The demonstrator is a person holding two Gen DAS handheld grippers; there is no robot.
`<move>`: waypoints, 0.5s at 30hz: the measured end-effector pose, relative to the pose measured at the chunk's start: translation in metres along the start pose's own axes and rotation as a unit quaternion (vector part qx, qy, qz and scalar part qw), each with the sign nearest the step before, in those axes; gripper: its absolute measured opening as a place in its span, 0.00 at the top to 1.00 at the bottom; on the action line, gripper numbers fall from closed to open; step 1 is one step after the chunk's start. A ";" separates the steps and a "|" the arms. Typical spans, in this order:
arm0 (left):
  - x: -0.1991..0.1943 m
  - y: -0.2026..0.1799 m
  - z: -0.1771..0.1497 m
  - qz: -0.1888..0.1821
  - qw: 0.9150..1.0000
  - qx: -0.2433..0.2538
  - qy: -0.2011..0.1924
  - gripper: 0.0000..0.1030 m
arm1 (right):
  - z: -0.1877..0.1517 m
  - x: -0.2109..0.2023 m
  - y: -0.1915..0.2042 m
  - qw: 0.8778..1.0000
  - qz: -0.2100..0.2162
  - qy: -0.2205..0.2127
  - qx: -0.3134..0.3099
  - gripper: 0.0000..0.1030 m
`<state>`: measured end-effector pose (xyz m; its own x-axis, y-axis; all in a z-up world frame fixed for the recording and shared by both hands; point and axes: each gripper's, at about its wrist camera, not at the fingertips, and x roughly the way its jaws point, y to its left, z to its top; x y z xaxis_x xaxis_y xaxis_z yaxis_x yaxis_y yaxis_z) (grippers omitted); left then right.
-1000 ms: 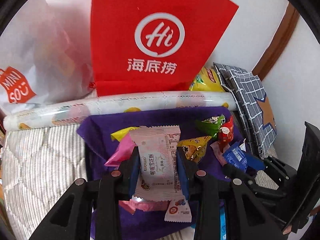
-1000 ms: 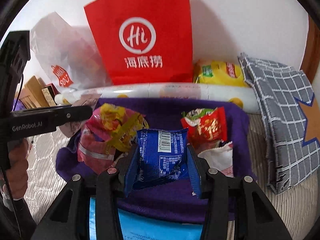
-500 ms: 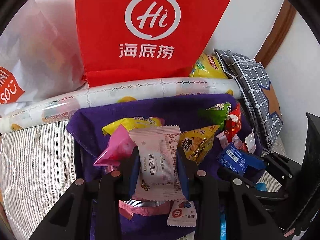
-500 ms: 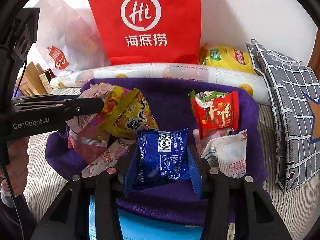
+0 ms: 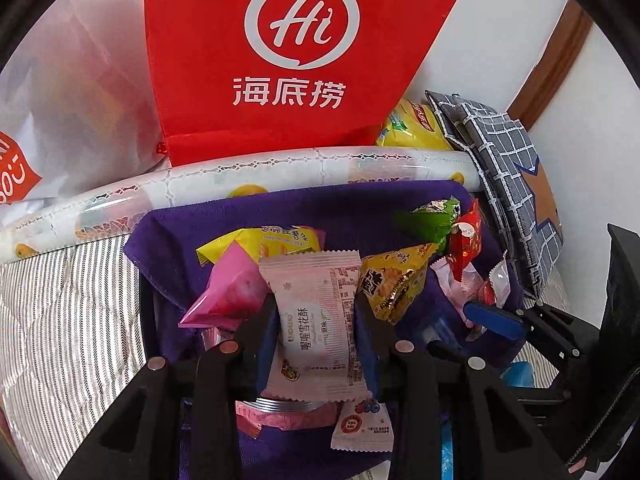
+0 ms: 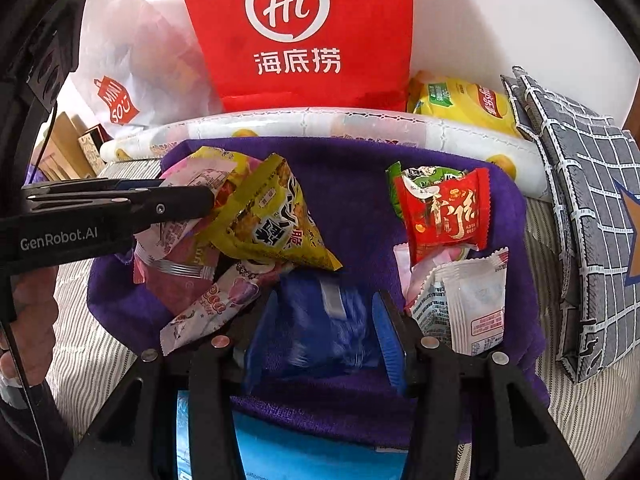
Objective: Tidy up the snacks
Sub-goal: 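Lower both grippers and open them to release the packets onto the towel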
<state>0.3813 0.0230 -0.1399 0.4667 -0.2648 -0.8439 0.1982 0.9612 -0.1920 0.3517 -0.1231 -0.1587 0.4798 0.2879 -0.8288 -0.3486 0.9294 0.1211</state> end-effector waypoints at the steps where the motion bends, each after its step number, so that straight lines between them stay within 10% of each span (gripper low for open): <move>1: 0.000 -0.001 0.000 0.000 1.000 0.001 0.000 0.64 | 0.000 0.000 0.000 1.000 0.000 -0.001 0.000 0.47; 15: -0.038 -0.015 0.001 0.009 1.000 0.013 -0.027 0.40 | -0.005 -0.049 0.010 0.999 -0.018 -0.030 0.013 0.45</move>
<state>0.3612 0.0183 -0.1049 0.5155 -0.2528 -0.8188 0.2125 0.9633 -0.1637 0.3204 -0.1295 -0.1194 0.5393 0.2675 -0.7985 -0.3096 0.9448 0.1074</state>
